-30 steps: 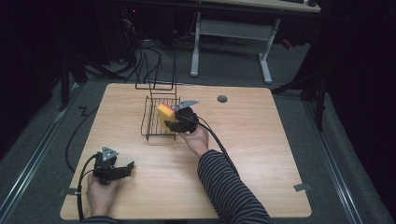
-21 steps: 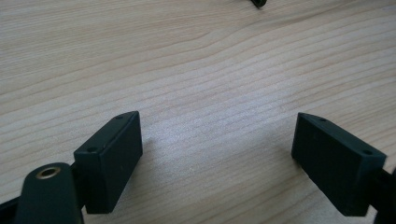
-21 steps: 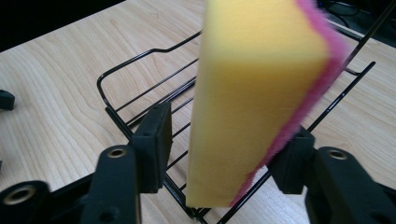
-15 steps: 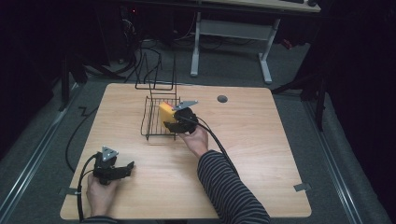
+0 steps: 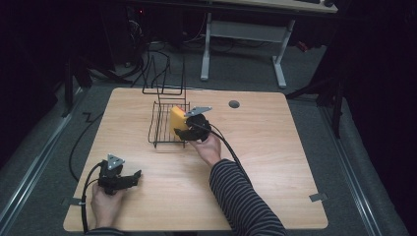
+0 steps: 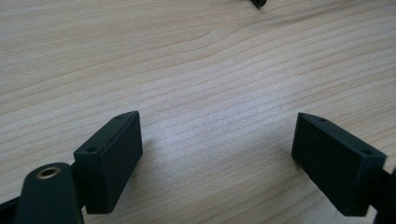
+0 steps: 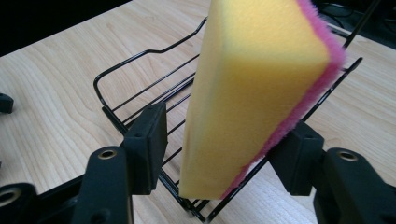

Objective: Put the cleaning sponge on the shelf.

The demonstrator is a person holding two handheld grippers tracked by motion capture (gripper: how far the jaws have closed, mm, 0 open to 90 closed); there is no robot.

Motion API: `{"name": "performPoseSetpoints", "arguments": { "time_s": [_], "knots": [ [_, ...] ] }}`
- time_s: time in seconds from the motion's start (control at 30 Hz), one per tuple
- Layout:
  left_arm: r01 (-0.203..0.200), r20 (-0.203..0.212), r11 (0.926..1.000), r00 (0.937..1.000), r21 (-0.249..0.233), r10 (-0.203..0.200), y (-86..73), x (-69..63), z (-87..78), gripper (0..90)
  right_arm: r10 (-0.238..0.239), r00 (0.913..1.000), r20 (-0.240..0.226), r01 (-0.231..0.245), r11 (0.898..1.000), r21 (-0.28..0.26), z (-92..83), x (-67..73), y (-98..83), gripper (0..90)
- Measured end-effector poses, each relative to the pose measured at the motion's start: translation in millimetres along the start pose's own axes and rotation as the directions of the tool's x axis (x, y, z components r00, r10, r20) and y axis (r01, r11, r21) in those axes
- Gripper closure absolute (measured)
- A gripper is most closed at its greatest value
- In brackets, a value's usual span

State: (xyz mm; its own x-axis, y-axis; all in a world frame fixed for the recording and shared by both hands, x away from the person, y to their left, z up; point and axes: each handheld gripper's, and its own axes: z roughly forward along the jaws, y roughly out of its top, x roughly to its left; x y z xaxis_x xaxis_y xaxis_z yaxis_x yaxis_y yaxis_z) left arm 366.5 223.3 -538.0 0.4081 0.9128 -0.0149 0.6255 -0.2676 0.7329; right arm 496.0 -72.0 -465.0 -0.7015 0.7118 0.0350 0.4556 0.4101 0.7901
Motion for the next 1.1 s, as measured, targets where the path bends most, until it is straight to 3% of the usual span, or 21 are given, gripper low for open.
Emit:
{"name": "performPoseSetpoints", "arguments": {
  "time_s": [0.2, 0.47, 1.1],
  "knots": [
    [0.001, 0.001, 1.0000, 1.0000, 0.000, -0.001, 0.0, 0.0, 0.0, 17.0, -0.039, 0.9990, 0.021, 0.039, 0.999, -0.002, -2.2, 2.7, -0.2, 58.1],
    [0.001, 0.002, 1.0000, 1.0000, 0.001, -0.001, 0.0, 0.0, 0.0, 16.9, -0.064, 0.9973, 0.036, 0.064, 0.998, 0.007, -0.7, 4.9, -2.2, 61.0],
    [0.000, 0.001, 1.0000, 1.0000, 0.001, 0.000, 0.0, 0.0, -0.1, 16.9, -0.042, 0.9990, 0.012, 0.042, 0.999, 0.005, -1.7, 4.0, -4.3, 40.7]
  ]
}}
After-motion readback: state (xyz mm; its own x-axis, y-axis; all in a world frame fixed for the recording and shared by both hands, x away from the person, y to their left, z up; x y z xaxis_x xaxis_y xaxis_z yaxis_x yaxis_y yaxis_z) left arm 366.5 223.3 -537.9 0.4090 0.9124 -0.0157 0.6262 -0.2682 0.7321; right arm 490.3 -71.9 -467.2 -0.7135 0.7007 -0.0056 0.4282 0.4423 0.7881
